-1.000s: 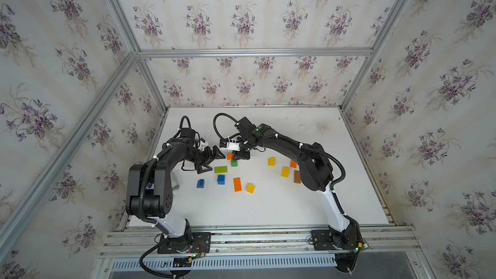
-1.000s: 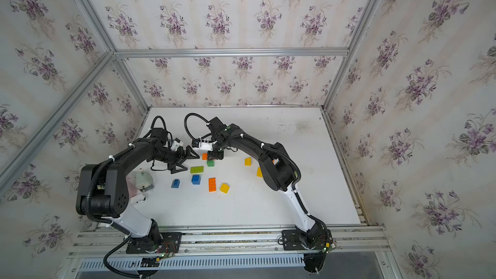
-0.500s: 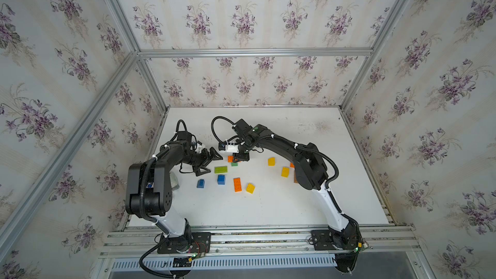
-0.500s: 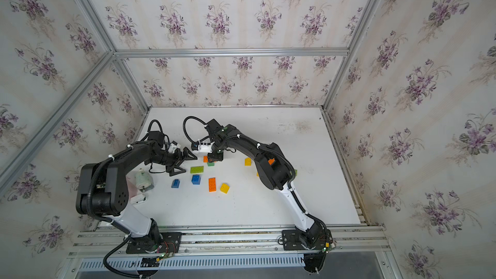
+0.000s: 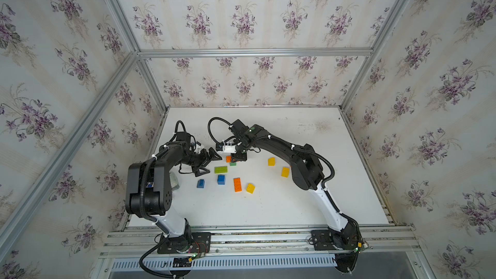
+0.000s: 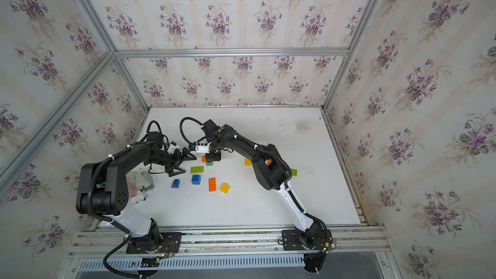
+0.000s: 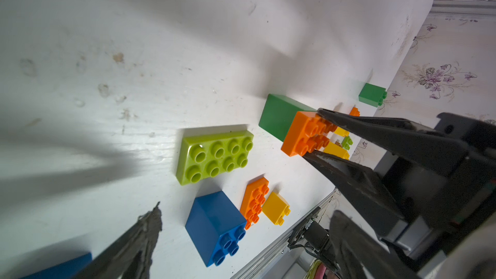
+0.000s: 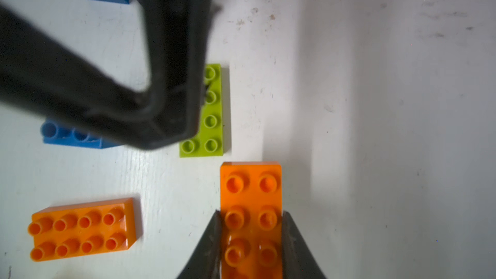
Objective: Assemble a fork with lego
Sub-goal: Assemble the lego brick with the lego brick.
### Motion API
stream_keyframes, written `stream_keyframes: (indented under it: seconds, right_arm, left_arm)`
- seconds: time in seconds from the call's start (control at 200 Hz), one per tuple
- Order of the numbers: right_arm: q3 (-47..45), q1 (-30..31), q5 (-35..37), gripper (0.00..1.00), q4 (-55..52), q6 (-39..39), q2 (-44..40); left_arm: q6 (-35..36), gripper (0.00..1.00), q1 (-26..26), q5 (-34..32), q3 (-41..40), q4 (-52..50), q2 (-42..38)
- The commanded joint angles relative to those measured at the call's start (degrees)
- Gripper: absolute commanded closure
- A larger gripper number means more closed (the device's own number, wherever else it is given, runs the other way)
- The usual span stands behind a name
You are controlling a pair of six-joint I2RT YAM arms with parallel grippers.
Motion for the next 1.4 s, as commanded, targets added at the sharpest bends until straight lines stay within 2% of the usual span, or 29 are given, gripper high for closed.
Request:
stream_keyframes:
  seconds: [0.0, 0.28, 0.585, 0.794, 0.964, 1.119, 1.394]
  right_arm:
    - [-1.0, 0.2, 6.2, 0.75, -6.3, -0.3, 2.1]
    - [-2.4, 0.2, 0.4, 0.72, -0.9, 0.6, -3.1]
    - [-5.0, 0.1, 0.9, 0.69, 0.9, 1.3, -4.4]
    - [-6.6, 0.1, 1.7, 0.56, 3.3, 3.6, -5.0]
    - [-9.7, 0.1, -0.1, 0.45, 6.6, 5.6, -9.6]
    - [-15.4, 0.1, -0.9, 0.41, 11.0, 10.6, -15.9]
    - [-33.5, 2.9, 1.8, 0.46, 21.6, 26.7, -29.7]
  left_arm:
    - [1.0, 0.0, 0.2, 0.5, -0.1, 0.6, 0.1]
    - [1.3, 0.0, 0.6, 0.6, 0.0, 0.2, -0.4]
    - [1.0, 0.0, 0.8, 1.0, -0.3, 0.7, -0.4]
    - [1.7, 0.0, 0.7, 0.4, -0.1, -0.3, -0.7]
    - [2.0, 0.0, 0.8, 0.5, -0.3, 0.0, -1.6]
    - [2.4, 0.0, 0.8, 0.6, -0.3, 0.1, -2.5]
    - [0.4, 0.0, 0.2, 1.4, -1.4, 2.1, -5.6]
